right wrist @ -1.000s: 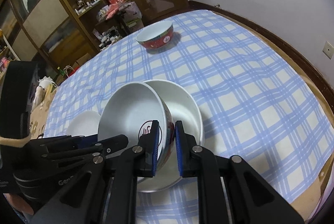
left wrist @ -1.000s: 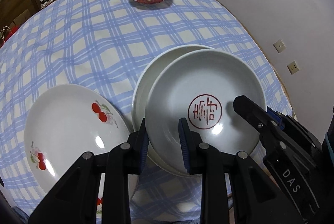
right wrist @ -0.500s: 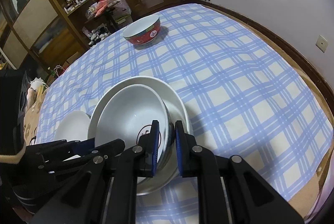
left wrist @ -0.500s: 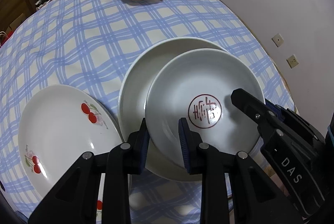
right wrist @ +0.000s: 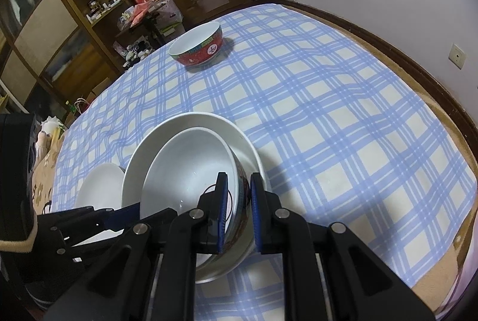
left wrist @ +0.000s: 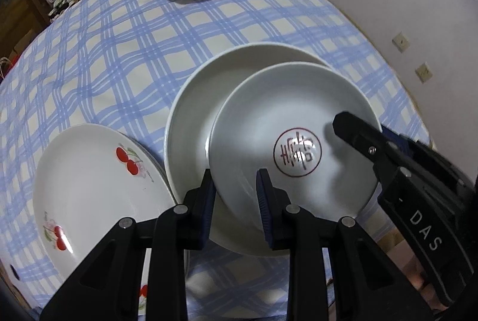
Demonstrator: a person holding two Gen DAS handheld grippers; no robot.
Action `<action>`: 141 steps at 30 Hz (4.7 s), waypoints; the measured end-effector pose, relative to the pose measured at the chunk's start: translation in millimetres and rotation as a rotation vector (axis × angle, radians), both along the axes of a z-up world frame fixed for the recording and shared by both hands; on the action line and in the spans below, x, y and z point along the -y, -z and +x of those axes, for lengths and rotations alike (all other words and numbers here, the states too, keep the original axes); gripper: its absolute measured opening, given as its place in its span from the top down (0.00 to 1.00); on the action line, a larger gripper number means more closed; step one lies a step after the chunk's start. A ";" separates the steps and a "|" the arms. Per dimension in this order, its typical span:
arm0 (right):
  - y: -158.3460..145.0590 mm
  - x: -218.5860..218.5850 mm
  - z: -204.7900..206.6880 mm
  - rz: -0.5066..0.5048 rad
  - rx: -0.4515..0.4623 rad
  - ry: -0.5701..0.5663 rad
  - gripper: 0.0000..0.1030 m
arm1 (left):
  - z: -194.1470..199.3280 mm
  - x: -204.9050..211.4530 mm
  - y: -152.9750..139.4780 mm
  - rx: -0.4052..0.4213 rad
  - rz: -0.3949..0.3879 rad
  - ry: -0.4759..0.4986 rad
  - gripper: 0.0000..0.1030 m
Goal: Organize plates and bowls
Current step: 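Carry the character-print bowl with both tools over the large white bowl, then lower the character-print bowl into the large white bowl and open both tools, then move both open tools to the small red-patterned bowl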
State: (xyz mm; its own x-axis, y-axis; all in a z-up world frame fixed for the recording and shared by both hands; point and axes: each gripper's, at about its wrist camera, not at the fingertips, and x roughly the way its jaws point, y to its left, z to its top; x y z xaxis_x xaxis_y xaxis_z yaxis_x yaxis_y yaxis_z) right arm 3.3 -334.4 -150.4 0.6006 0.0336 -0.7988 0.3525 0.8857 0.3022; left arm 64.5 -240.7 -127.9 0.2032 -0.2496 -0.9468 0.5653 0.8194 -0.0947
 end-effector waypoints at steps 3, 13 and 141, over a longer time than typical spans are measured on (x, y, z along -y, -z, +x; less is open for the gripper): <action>0.6 -0.5 -0.2 -0.002 0.001 0.002 0.85 | -3.1 3.0 0.6 0.022 0.031 0.016 0.74; 0.7 1.2 -0.9 0.014 0.007 0.007 0.85 | -0.3 -1.6 -4.5 -0.012 0.003 0.007 0.74; -35.5 59.4 239.8 -0.195 0.103 -0.088 0.14 | 257.1 10.4 -48.4 0.247 -0.119 -0.124 0.19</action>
